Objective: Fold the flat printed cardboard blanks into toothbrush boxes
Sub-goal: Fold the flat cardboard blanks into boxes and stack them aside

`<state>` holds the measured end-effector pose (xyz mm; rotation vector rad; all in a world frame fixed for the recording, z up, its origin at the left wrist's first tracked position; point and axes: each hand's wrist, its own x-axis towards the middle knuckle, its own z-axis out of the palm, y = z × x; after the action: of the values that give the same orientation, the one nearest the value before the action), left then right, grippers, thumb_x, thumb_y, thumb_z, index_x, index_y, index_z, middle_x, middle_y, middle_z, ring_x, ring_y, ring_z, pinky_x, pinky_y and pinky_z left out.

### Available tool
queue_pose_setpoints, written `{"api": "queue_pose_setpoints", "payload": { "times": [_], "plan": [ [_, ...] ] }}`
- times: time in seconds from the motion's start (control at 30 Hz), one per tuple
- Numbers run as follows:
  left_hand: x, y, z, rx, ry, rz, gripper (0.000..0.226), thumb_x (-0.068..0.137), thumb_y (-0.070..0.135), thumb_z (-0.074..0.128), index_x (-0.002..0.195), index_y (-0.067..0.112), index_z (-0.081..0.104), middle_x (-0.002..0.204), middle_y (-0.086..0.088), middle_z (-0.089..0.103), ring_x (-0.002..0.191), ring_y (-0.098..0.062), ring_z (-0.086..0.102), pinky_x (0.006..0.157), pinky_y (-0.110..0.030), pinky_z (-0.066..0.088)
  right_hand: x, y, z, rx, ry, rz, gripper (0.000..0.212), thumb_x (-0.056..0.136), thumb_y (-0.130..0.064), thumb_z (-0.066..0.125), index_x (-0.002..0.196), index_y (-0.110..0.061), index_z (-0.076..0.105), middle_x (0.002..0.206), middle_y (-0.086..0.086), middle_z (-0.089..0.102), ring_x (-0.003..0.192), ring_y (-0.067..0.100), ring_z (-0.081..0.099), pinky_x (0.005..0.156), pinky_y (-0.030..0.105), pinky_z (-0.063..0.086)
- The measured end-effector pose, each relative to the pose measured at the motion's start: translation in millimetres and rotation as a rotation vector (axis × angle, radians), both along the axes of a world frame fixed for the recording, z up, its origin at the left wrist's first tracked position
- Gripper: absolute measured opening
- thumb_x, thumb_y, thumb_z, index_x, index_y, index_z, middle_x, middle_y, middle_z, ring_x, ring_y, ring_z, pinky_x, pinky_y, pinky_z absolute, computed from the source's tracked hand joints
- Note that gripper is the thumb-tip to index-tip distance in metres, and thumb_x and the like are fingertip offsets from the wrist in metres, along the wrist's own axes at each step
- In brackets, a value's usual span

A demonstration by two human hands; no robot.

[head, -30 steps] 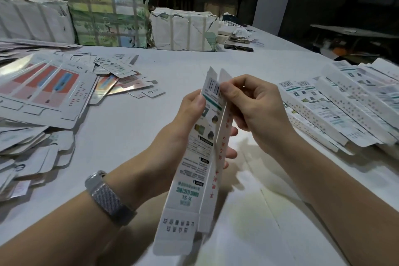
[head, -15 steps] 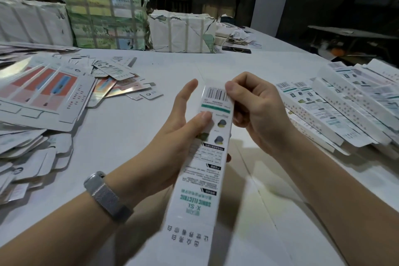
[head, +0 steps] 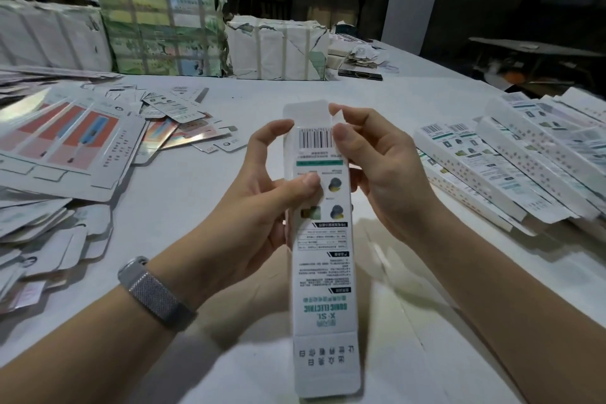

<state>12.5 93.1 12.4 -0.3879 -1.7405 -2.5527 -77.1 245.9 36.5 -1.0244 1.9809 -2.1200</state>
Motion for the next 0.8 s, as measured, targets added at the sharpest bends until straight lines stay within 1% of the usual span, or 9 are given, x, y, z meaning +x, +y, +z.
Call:
{"api": "queue_pose_setpoints", "payload": {
  "times": [0.17,0.23,0.3,0.4,0.43,0.5,0.57,0.7,0.8],
  "plan": [
    [-0.2,0.9,0.5,-0.012,0.001,0.007,0.047,0.088,0.015,0.060,0.122,0.040,0.040,0.114,-0.020,0.070,0.097,-0.039,0.071,0.069,-0.045,0.061,3.6,-1.0,-1.4,-0.002,0.085,-0.019,0.033,0.088,-0.037,0.059,0.115,-0.021,0.067,0.103,0.019,0.065,0.077,0.022,0.070,0.053,0.030,0.051],
    [0.6,1.8,0.5,-0.018,-0.006,0.012,0.044,0.087,0.016,0.059,0.120,0.039,0.040,0.112,-0.019,0.070,0.096,-0.037,0.071,0.070,-0.046,0.062,3.0,-0.5,-1.5,-0.009,0.115,-0.034,0.026,0.089,-0.034,0.058,0.105,-0.017,0.070,0.099,0.013,0.059,0.078,0.027,0.069,0.053,0.035,0.053],
    [0.9,2.8,0.8,-0.028,-0.012,0.014,0.042,0.087,0.017,0.059,0.118,0.039,0.040,0.113,-0.021,0.070,0.097,-0.038,0.071,0.073,-0.048,0.062,1.4,-0.1,-1.1,-0.007,0.092,-0.034,0.021,0.092,-0.033,0.061,0.093,-0.015,0.072,0.098,0.014,0.057,0.082,0.039,0.065,0.061,0.055,0.052],
    [0.7,4.2,1.0,-0.052,-0.024,0.014,0.042,0.088,0.019,0.058,0.120,0.039,0.038,0.115,-0.021,0.069,0.098,-0.040,0.070,0.075,-0.050,0.061,0.9,-0.3,-0.2,-0.002,-0.023,-0.005,0.020,0.089,-0.030,0.059,0.085,-0.015,0.072,0.102,0.018,0.061,0.082,0.036,0.063,0.072,0.070,0.046],
    [0.5,4.1,1.1,-0.058,-0.026,0.019,0.042,0.089,0.019,0.057,0.120,0.039,0.038,0.114,-0.020,0.070,0.099,-0.042,0.070,0.076,-0.051,0.061,0.8,-0.5,0.4,-0.009,-0.057,0.026,0.020,0.089,-0.029,0.058,0.085,-0.015,0.072,0.098,0.014,0.064,0.083,0.032,0.063,0.074,0.069,0.046],
    [0.4,4.4,1.2,-0.065,-0.034,0.020,0.041,0.089,0.020,0.057,0.120,0.039,0.038,0.115,-0.019,0.070,0.103,-0.045,0.068,0.078,-0.055,0.060,0.6,-0.5,1.7,-0.046,-0.108,0.090,0.018,0.089,-0.025,0.058,0.084,-0.018,0.073,0.090,0.003,0.067,0.085,0.025,0.065,0.077,0.058,0.049],
    [0.6,5.2,1.0,-0.079,-0.046,0.010,0.040,0.090,0.022,0.056,0.120,0.042,0.038,0.117,-0.019,0.069,0.105,-0.047,0.066,0.082,-0.058,0.058,-1.2,0.4,1.4,-0.108,-0.131,0.120,0.013,0.087,-0.017,0.059,0.088,-0.018,0.072,0.092,0.001,0.067,0.089,0.022,0.067,0.081,0.048,0.053],
    [0.1,7.0,-1.0,-0.084,-0.046,0.014,0.051,0.091,0.025,0.056,0.126,0.055,0.033,0.119,-0.014,0.070,0.105,-0.044,0.067,0.080,-0.053,0.059,-4.6,1.0,1.0,-0.221,-0.180,0.154,0.026,0.083,-0.006,0.062,0.104,-0.020,0.054,0.100,0.003,0.064,0.095,0.027,0.067,0.090,0.051,0.053],
    [0.4,7.3,-1.7,-0.077,-0.048,0.008,0.062,0.096,0.026,0.055,0.131,0.065,0.022,0.119,-0.015,0.070,0.105,-0.046,0.067,0.078,-0.049,0.059,-4.8,2.7,0.5,-0.200,-0.166,0.160,0.027,0.084,-0.005,0.060,0.106,-0.019,0.052,0.090,0.002,0.062,0.090,0.025,0.065,0.082,0.043,0.055]
  ]
}}
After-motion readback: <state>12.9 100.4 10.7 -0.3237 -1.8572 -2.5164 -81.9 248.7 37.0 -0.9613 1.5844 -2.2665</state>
